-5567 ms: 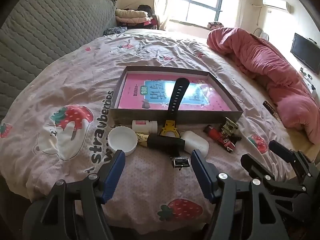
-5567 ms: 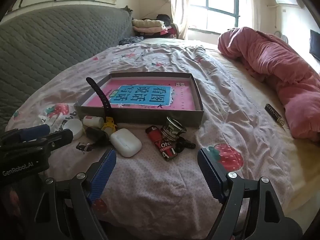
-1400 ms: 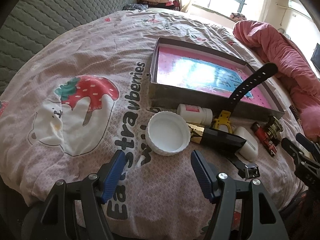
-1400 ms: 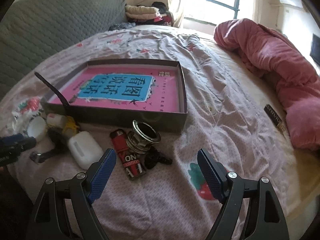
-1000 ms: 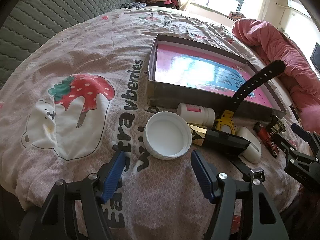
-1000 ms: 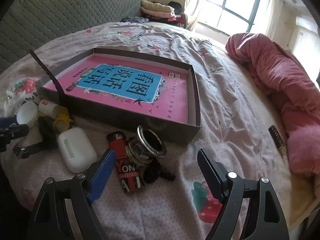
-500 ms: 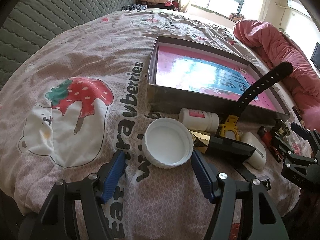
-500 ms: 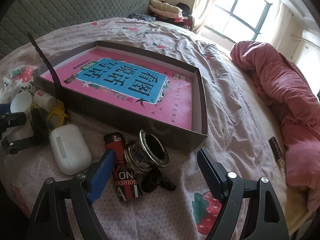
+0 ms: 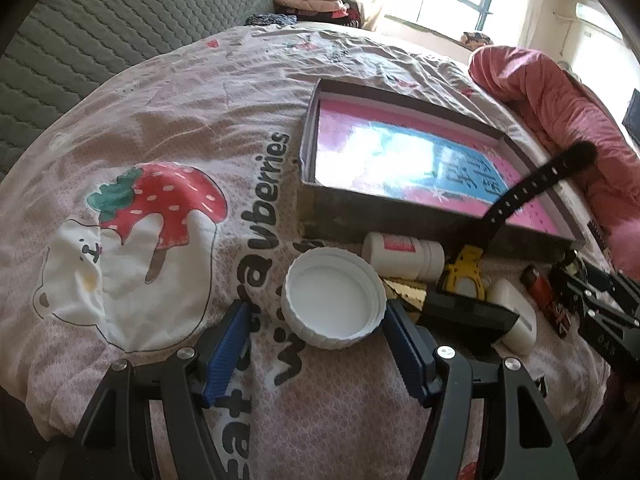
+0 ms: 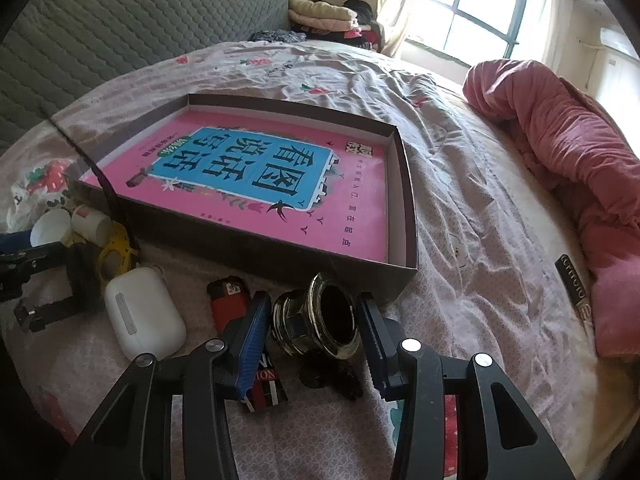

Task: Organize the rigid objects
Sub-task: 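Close the left gripper on the white cap while the right gripper closes on the metal cylinder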

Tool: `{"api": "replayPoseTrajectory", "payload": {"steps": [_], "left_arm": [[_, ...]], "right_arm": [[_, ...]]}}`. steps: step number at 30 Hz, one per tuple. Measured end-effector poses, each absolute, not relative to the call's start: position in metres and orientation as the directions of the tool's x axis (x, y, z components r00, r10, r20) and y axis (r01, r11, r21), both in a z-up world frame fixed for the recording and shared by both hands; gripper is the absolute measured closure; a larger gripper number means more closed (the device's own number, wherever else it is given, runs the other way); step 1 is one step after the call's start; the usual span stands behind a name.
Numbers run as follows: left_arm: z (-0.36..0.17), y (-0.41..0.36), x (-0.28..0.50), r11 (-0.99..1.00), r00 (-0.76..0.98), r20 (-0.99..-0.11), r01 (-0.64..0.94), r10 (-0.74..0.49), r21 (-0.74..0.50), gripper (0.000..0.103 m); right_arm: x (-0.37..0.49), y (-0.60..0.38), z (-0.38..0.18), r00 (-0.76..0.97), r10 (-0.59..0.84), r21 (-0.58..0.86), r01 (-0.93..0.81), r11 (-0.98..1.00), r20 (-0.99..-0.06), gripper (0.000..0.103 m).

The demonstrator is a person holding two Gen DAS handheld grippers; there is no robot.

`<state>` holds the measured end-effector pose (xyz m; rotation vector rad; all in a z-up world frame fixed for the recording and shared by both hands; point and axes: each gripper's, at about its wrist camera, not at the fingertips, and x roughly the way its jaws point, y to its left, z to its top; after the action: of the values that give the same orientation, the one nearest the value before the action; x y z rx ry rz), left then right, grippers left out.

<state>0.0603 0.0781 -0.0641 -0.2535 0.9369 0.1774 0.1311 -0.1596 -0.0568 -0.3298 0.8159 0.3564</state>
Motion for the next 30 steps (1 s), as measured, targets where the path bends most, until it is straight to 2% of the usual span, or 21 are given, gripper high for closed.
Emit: {"api": "replayPoseTrajectory", "payload": {"steps": [3,6,7,10,21,30], "left_arm": [[-0.064,0.079,0.061,0.957,0.583,-0.811,-0.257,0.042,-0.135,0.036],[-0.063,0.080,0.062,0.959,0.587,-0.809,-0.254,0.046,-0.129,0.041],[-0.062,0.081,0.062,0.957,0.590,-0.806,-0.255,0.044,-0.135,0.045],[-0.061,0.087,0.062,0.953,0.597,-0.801,-0.258,0.029,-0.158,0.051],[-0.055,0.095,0.057,0.938,0.626,-0.779,-0.257,-0.021,-0.232,0.052],[-0.039,0.088,0.048,0.947,0.670,-0.742,-0.229,-0.014,-0.224,0.052]], "right_arm": [[0.131,-0.163,-0.055,0.625,0.203,-0.114,-0.427,0.897,-0.754,0.058],[0.132,-0.168,-0.053,0.616,0.223,-0.073,-0.418,0.905,-0.756,0.059],[0.132,-0.170,-0.053,0.612,0.235,-0.058,-0.419,0.906,-0.755,0.071],[0.133,-0.173,-0.051,0.607,0.251,-0.032,-0.416,0.909,-0.754,0.071],[0.134,-0.183,-0.046,0.600,0.291,0.031,-0.405,0.914,-0.745,0.071],[0.132,-0.195,-0.033,0.604,0.371,0.130,-0.405,0.905,-0.705,0.071]]}}
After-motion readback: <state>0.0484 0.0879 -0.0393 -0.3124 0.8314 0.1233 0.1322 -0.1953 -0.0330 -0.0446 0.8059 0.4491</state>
